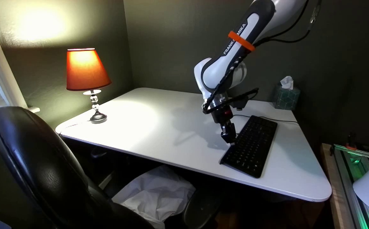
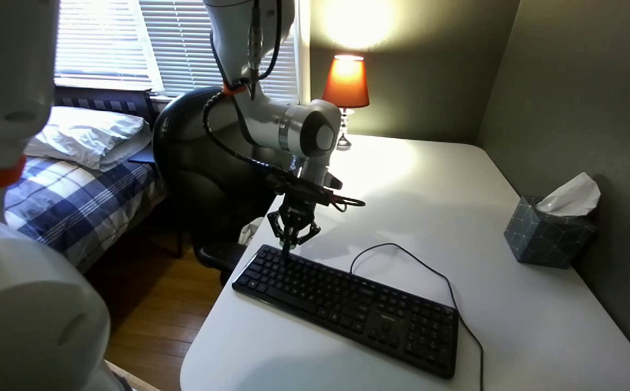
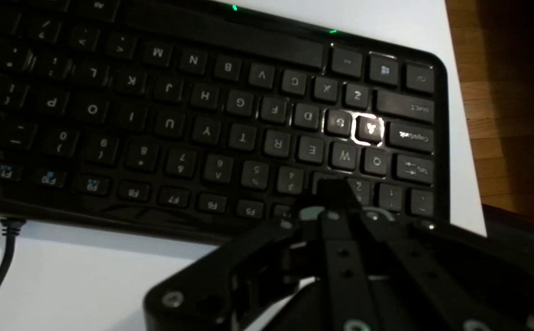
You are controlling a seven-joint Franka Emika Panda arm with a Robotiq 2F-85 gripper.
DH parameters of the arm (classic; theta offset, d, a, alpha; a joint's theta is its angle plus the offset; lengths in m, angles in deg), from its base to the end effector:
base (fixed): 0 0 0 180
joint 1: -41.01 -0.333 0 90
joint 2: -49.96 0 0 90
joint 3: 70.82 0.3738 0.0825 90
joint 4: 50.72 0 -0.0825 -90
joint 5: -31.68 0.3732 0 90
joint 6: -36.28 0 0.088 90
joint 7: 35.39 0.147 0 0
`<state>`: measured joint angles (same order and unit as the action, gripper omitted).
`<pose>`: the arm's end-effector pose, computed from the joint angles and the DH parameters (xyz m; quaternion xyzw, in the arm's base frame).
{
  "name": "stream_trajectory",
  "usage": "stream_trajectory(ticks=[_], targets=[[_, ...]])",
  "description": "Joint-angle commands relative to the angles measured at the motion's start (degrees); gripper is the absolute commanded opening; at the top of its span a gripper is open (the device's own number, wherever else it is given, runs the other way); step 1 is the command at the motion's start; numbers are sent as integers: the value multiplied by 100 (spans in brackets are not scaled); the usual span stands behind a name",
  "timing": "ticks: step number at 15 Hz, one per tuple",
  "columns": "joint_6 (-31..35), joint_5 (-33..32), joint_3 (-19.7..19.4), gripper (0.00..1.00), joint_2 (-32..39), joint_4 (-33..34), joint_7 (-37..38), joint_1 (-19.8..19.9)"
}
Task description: Press a button on the keyboard
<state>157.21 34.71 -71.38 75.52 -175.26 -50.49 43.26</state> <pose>0.4981 -0.0203 0.1810 -0.9640 -0.0847 0.2461 0.0553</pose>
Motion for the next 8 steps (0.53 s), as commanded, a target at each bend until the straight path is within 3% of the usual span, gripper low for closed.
stream_trajectory(ticks=[1, 8], targets=[[-253, -44, 63, 0, 75, 120, 88, 66], [-413, -59, 31, 0, 114, 174, 196, 79]])
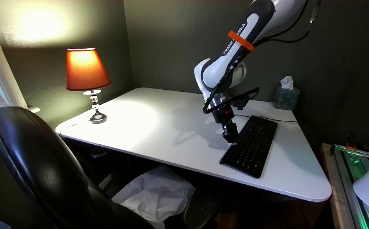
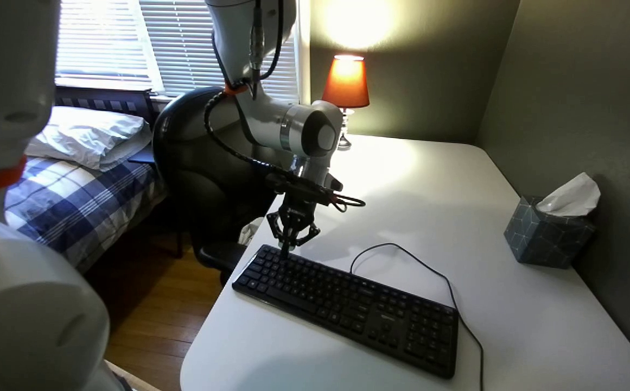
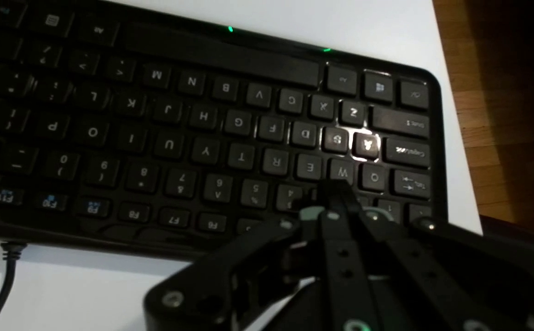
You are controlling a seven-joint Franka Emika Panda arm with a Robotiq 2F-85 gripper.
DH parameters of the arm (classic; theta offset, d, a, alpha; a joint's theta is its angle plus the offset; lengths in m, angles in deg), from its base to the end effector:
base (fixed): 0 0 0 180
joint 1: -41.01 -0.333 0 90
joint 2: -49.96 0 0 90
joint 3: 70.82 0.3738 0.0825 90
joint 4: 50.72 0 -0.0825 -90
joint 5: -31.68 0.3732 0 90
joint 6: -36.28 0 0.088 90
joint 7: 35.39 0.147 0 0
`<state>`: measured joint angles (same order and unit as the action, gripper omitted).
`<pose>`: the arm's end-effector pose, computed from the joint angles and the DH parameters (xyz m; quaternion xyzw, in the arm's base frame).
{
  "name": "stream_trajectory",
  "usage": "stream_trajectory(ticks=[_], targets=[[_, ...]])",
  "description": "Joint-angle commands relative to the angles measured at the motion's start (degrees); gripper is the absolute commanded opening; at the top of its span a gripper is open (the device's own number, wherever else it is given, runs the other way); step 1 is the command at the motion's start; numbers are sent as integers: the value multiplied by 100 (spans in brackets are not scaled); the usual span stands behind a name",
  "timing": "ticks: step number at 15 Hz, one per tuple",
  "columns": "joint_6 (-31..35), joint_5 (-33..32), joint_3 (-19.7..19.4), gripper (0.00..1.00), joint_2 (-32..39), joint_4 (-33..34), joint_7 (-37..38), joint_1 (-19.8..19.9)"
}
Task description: Press a button on the keyboard
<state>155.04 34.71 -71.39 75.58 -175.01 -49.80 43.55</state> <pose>0.4934 -0.0224 0.1816 -0.9601 -0.0763 0.2627 0.0574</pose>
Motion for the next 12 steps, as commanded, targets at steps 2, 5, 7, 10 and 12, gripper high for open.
stream_trajectory(ticks=[2, 5, 7, 10, 12], targets=[[-208, -36, 41, 0, 130, 177, 129, 66], [-254, -20, 59, 0, 196, 247, 129, 67], [-331, -27, 61, 0, 233, 293, 142, 61], [-466, -41, 50, 0, 280, 354, 176, 58], [-524, -40, 41, 0, 308, 392, 203, 62]])
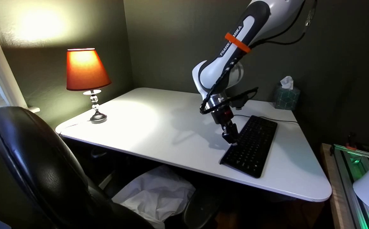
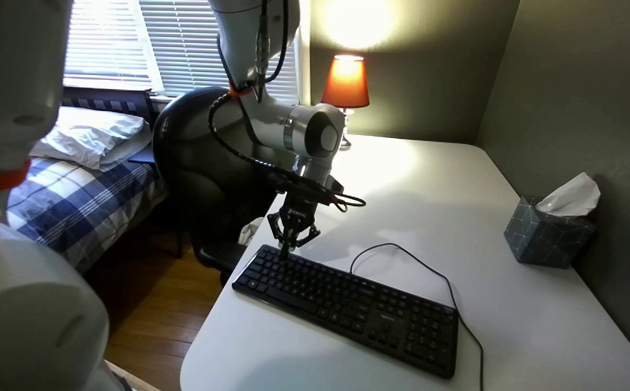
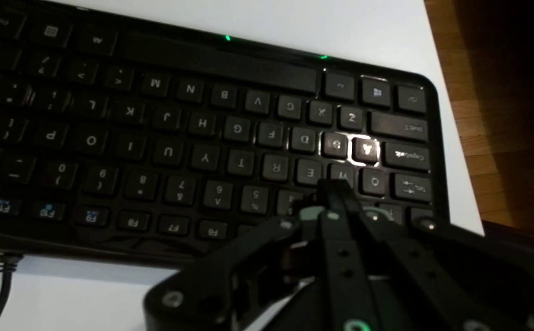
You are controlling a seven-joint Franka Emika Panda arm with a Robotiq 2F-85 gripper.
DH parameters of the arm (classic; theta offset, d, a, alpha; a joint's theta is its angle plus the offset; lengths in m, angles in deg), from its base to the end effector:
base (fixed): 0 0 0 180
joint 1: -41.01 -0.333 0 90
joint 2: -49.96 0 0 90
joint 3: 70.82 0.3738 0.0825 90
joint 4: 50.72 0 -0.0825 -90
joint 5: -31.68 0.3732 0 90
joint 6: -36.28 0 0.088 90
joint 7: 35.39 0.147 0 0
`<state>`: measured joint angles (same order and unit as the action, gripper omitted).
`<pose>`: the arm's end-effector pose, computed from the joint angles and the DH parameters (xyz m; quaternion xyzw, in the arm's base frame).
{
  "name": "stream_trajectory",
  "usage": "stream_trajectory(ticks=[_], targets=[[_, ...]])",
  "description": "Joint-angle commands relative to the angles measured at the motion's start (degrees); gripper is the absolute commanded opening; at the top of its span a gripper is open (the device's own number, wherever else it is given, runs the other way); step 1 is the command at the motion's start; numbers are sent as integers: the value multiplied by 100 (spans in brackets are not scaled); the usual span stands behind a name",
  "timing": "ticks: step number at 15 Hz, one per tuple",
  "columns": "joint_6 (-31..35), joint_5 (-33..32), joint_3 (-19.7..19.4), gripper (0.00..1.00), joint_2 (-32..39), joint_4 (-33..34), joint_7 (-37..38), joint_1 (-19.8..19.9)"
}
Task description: Press a button on the keyboard
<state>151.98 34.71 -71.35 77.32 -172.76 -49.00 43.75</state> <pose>0.4973 -0.0236 0.1768 -0.9545 -0.0683 0.2841 0.0596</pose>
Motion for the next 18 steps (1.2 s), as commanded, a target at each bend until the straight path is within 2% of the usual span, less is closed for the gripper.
stream_trajectory(ticks=[1, 18], targets=[[-248, -40, 34, 0, 153, 188, 135, 43], [-364, -39, 36, 0, 339, 370, 219, 56]])
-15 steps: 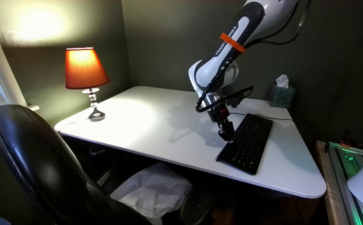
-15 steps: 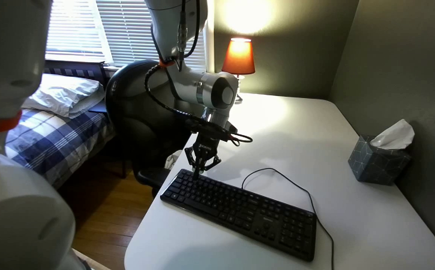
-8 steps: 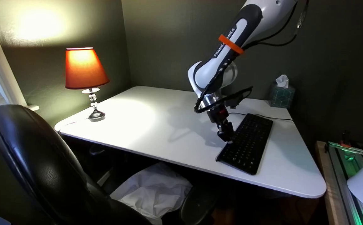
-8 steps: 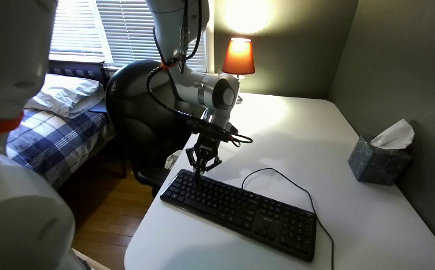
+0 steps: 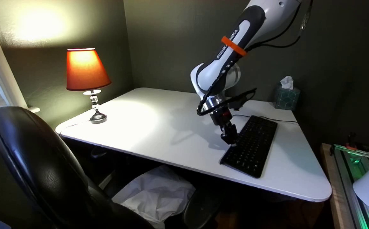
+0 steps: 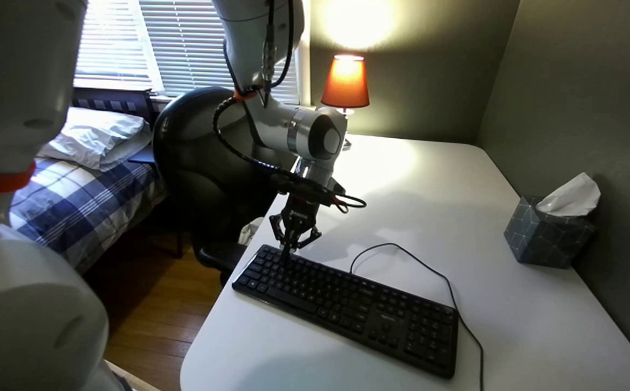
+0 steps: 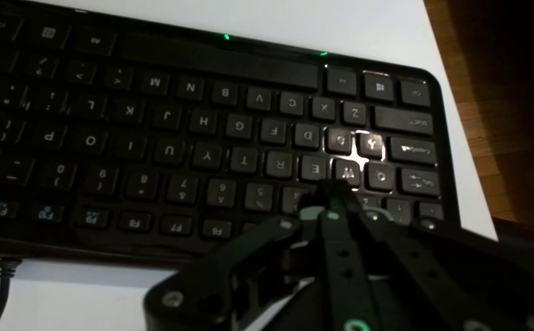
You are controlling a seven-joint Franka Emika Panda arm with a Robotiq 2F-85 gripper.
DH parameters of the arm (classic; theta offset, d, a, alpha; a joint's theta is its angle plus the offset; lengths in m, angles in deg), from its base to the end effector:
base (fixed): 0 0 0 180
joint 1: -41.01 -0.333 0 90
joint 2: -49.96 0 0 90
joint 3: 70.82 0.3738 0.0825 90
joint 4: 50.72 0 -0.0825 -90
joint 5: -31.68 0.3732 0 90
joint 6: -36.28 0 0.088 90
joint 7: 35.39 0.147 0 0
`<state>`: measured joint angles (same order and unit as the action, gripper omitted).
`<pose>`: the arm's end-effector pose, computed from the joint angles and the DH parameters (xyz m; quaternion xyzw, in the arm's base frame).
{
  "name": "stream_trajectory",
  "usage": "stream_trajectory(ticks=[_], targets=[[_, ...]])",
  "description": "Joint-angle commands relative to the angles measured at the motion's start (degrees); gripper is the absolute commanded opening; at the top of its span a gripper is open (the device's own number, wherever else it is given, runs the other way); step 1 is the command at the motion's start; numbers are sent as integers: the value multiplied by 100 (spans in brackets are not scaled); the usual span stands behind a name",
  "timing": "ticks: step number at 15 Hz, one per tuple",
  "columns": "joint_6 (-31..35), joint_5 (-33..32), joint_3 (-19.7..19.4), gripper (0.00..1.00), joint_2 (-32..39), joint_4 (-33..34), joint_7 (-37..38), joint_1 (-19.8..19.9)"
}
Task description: Press a button on the keyboard
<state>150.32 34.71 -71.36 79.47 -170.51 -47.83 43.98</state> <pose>0.5039 -0.0258 0.1681 -0.9512 -0.0565 0.2974 0.0592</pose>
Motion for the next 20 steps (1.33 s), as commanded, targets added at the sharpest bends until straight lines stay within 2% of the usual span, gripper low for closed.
stream_trajectory(ticks=[1, 11, 20], targets=[[-186, -34, 37, 0, 129, 149, 108, 35], [-183, -7, 51, 0, 168, 182, 109, 42], [-155, -46, 44, 0, -89, 19, 107, 26]])
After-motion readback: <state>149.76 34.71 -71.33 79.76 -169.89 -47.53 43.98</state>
